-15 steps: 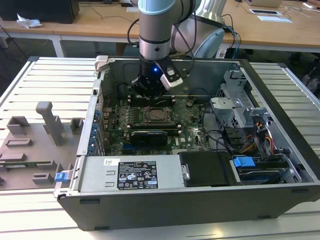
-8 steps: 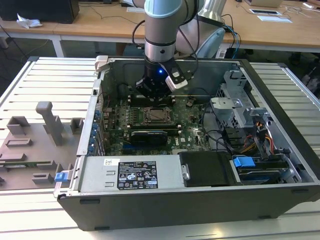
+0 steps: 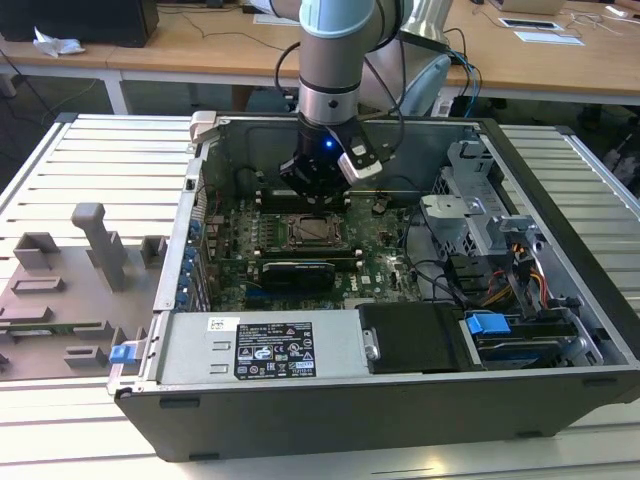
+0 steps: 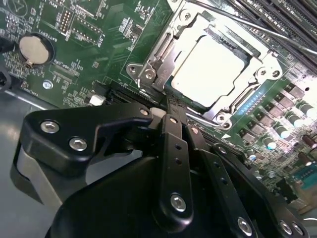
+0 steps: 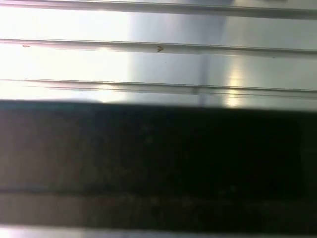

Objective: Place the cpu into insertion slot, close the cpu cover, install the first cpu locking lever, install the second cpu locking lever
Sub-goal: 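Install the first cpu locking lever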

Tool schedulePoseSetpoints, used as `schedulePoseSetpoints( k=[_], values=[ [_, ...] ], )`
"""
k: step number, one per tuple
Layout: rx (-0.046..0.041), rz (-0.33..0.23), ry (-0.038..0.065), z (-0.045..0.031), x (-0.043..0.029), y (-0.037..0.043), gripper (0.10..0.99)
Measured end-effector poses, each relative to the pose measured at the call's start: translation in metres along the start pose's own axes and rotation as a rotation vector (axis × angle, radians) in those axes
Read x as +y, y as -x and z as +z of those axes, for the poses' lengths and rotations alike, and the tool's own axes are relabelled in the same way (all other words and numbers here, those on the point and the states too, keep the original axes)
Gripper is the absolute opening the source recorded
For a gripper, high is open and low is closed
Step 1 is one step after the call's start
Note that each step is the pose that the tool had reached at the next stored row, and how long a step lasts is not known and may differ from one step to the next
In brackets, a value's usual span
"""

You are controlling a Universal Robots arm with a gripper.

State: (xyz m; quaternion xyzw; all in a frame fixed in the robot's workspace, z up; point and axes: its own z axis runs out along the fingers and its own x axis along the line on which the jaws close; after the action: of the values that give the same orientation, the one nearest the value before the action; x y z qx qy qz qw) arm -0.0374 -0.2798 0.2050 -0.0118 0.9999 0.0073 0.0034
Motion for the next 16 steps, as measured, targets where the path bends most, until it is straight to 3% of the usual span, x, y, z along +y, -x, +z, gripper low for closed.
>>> schedulePoseSetpoints(
  k=[6, 13, 16],
  values=[
    [0.0003, 0.039, -0.015, 0.0031, 0.0012, 0.0044, 0.106],
    [0.0000, 0.041, -0.003, 0.0046, 0.0029, 0.0047, 0.106],
    [-0.0010, 0.041, -0.002, -0.0007, 0.0020, 0.0048, 0.106]
  ],
)
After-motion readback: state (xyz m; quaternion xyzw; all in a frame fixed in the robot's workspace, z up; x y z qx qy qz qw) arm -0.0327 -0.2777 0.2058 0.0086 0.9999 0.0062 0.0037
